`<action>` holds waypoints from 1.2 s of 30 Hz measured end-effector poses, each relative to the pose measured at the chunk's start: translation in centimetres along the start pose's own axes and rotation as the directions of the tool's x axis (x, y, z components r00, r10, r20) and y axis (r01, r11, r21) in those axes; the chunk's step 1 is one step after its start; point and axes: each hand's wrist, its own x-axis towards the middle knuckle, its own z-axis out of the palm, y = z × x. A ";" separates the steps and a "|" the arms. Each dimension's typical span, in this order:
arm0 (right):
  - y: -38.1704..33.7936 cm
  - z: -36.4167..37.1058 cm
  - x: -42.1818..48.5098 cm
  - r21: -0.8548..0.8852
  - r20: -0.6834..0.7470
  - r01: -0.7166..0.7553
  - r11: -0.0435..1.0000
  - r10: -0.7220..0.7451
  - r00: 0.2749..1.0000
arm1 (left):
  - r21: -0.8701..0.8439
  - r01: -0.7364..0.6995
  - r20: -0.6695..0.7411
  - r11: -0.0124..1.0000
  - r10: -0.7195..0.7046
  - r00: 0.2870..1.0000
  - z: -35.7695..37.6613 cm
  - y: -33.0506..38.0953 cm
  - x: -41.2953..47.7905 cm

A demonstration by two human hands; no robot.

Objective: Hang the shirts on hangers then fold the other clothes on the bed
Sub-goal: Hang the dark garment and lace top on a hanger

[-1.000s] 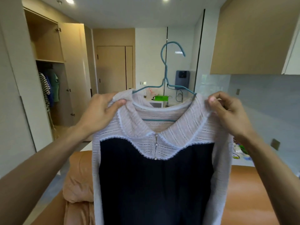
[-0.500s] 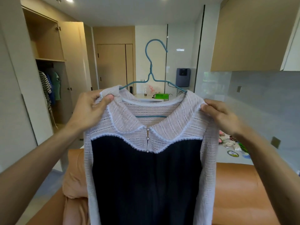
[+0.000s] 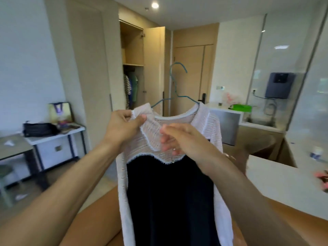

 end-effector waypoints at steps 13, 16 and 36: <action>-1.8 11.7 1.0 0.262 0.047 -0.142 0.955 0.135 0.990 | 0.279 -0.204 -0.181 0.938 0.260 0.948 -2.9 -0.8 -12.7; -2.6 12.9 0.9 0.238 0.009 -0.134 0.962 0.136 0.991 | 0.154 -0.230 -0.081 0.961 0.244 0.966 -4.8 -0.5 -13.5; -22.8 27.1 2.5 0.132 0.027 0.322 0.938 -0.328 0.944 | 0.055 -0.007 -0.240 0.998 0.020 0.971 -39.4 0.0 -9.4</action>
